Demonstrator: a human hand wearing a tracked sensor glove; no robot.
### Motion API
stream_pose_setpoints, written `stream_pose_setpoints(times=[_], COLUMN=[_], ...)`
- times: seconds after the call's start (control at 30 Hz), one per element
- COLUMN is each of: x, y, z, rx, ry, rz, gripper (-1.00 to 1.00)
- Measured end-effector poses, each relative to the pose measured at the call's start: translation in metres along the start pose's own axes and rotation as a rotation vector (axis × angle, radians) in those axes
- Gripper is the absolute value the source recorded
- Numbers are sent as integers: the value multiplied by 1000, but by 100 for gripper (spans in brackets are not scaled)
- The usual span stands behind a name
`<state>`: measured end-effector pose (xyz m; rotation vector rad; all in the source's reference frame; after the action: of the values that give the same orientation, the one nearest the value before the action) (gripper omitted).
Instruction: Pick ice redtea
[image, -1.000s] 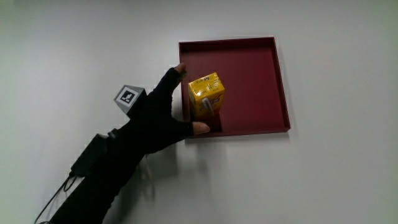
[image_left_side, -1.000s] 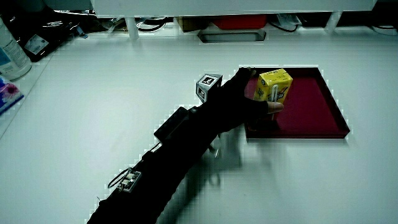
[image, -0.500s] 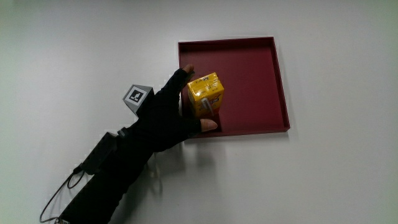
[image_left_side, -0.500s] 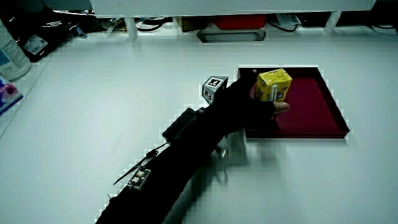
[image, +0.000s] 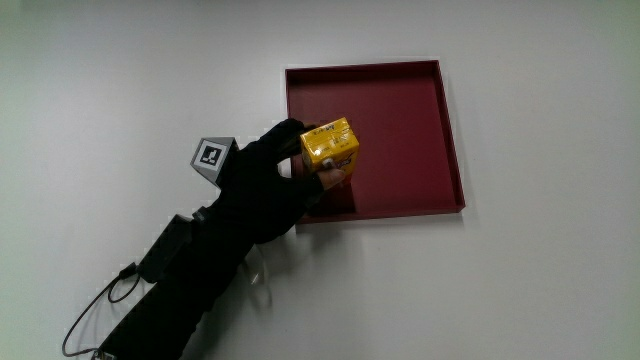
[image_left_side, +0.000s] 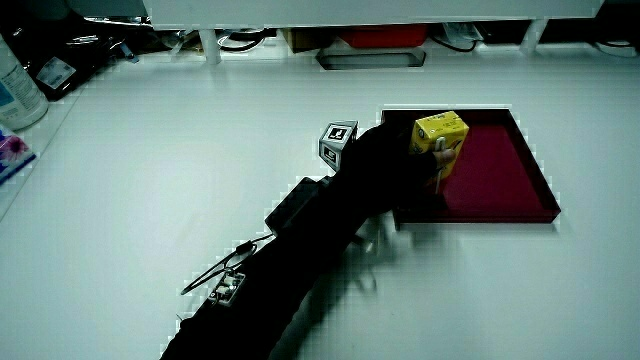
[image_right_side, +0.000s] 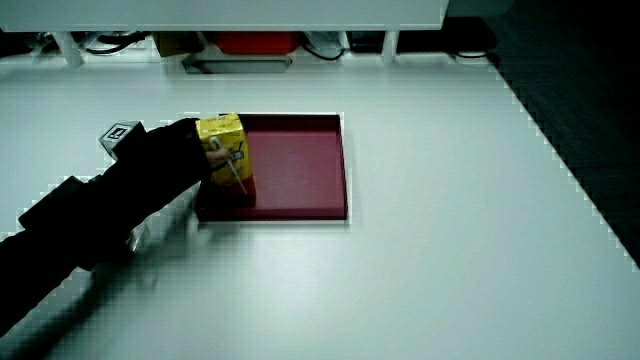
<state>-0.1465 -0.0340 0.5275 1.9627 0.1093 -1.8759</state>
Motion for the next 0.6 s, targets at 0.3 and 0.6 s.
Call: stream_pose_setpoints(times=[0.3, 0.6], x=[-3, -6], y=[0, -3], z=[-1, -4], rx=[-1, 15], ry=[-4, -31], rz=[-23, -67], gripper=[85, 100])
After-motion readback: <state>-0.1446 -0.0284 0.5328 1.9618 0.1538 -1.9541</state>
